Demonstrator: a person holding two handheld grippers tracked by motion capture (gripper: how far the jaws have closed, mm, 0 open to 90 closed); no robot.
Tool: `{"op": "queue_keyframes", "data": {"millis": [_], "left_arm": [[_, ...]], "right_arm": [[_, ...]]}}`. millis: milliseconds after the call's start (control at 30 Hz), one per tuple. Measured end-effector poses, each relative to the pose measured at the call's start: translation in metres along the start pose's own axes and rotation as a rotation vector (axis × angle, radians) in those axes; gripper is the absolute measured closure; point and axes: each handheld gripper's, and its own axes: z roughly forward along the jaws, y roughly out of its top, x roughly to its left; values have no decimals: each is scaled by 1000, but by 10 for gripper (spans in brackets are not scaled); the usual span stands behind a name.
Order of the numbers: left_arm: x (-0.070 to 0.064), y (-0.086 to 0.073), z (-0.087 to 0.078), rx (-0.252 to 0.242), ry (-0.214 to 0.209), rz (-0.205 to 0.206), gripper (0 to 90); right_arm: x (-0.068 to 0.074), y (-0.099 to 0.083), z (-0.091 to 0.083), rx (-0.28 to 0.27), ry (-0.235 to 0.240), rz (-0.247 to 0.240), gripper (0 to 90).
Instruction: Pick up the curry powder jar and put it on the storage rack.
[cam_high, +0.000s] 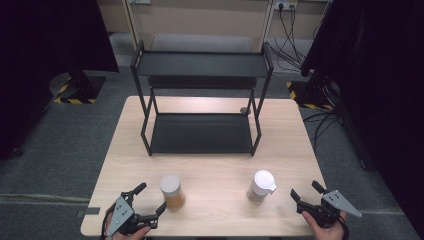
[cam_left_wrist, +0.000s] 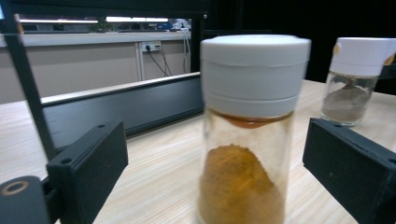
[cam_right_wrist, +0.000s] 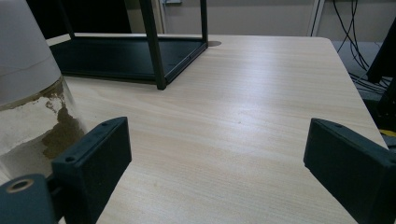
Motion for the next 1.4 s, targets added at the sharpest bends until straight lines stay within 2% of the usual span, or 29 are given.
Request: {"op": "queue_keyframes", "data": {"millis": [300, 533, 633, 1033, 1267, 1400], "left_arm": [[-5, 6, 11, -20, -50, 9, 73], [-8, 12, 19, -23, -67, 19, 84], [-9, 14, 21, -23, -69, 27, 95], [-7, 19, 34, -20, -61, 12, 175], [-7, 23, 43, -16, -54, 27, 229], [-8, 23, 45, -24, -43, 27, 299]], "right_arm": [[0, 1, 0, 5, 2, -3, 80], [-1, 2, 1, 8, 3, 0, 79], [-1, 1, 1, 7, 4, -3, 80], [0, 3, 2, 17, 5, -8, 80], [-1, 3, 2, 17, 5, -6, 80], [-1, 3, 2, 15, 6, -2, 80]]}}
